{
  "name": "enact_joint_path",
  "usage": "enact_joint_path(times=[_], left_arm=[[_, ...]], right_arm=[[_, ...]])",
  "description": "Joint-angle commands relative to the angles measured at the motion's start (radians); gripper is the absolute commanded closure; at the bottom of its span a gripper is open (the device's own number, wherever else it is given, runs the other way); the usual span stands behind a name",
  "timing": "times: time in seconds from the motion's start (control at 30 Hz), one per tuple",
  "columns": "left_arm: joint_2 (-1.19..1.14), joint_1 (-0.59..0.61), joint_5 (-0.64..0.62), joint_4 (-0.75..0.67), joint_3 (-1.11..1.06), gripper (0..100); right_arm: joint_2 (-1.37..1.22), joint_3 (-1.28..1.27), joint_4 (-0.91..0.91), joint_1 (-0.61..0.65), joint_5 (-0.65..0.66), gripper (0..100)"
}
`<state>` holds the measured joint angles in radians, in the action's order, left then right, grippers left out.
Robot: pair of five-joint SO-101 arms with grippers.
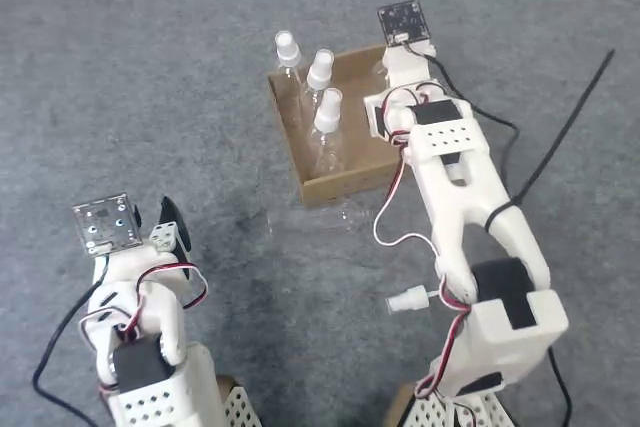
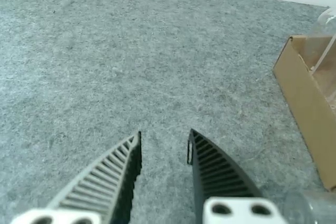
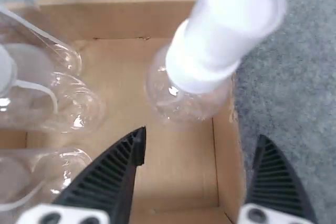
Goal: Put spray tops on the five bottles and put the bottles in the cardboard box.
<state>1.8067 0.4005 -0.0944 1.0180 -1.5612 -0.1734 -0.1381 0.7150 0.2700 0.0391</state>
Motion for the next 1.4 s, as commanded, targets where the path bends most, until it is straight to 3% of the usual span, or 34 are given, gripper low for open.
enact_joint_path(times=[0.0, 0.2, 0.63, 1.0, 1.2, 1.37], left_arm=[[0.018, -0.003, 0.006, -0.031, 0.012, 86], [0.018, -0.003, 0.006, -0.031, 0.012, 86], [0.018, -0.003, 0.008, -0.031, 0.012, 86], [0.018, -0.003, 0.008, -0.031, 0.012, 86], [0.018, -0.003, 0.008, -0.031, 0.012, 86], [0.018, -0.003, 0.008, -0.031, 0.012, 86]], right_arm=[[0.124, 0.069, 0.042, -0.005, 0.025, 86.0], [0.183, 0.069, 0.114, -0.004, 0.025, 94.2], [0.321, 0.069, 0.292, 0.013, 0.017, 94.6], [0.446, 0.068, 0.521, 0.122, 0.014, 94.6], [0.503, 0.068, 0.591, 0.143, -0.173, 94.6], [0.538, 0.068, 0.647, 0.173, -0.256, 94.6]])
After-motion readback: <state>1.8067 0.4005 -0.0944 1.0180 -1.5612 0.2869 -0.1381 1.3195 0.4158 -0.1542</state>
